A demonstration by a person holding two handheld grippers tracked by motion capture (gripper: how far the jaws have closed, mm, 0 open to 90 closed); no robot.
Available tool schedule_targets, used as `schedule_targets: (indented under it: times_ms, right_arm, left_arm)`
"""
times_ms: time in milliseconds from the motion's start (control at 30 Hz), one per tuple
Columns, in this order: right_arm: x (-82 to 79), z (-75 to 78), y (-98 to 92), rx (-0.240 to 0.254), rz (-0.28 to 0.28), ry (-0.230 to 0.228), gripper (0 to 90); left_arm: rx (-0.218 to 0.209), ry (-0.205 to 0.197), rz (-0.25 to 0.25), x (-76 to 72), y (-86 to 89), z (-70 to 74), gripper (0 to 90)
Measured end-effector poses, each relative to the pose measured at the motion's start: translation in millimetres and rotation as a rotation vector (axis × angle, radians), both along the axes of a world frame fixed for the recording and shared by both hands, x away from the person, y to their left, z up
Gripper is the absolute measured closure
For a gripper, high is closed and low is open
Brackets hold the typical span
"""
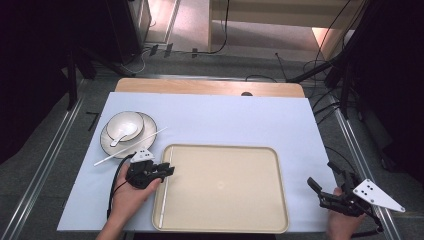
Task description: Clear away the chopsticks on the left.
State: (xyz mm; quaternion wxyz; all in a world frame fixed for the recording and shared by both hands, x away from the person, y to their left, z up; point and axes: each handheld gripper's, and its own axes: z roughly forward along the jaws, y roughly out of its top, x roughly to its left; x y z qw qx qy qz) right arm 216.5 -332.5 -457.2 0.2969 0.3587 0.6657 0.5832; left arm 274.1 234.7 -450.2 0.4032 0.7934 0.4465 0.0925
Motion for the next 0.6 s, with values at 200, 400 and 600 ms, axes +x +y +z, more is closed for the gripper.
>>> schedule_targets:
  times_ms: [200, 400, 600]
  right_arm:
    - [-0.5, 0.1, 0.1, 0.002, 0.001, 0.002, 11.8]
    - [-0.6, 0.2, -0.1, 0.003, -0.001, 0.004, 11.8]
    - [-0.7, 0.3, 0.0, 0.002, -0.001, 0.003, 11.8]
  left_arm:
    - [0.071, -0.077, -0.014, -2.2, 8.7, 4.6, 58.2]
    - [0.091, -0.095, -0.015, -2.7, 24.0, 11.0, 57.8]
    - [0.091, -0.099, -0.001, -3.2, 43.0, 17.0, 58.6]
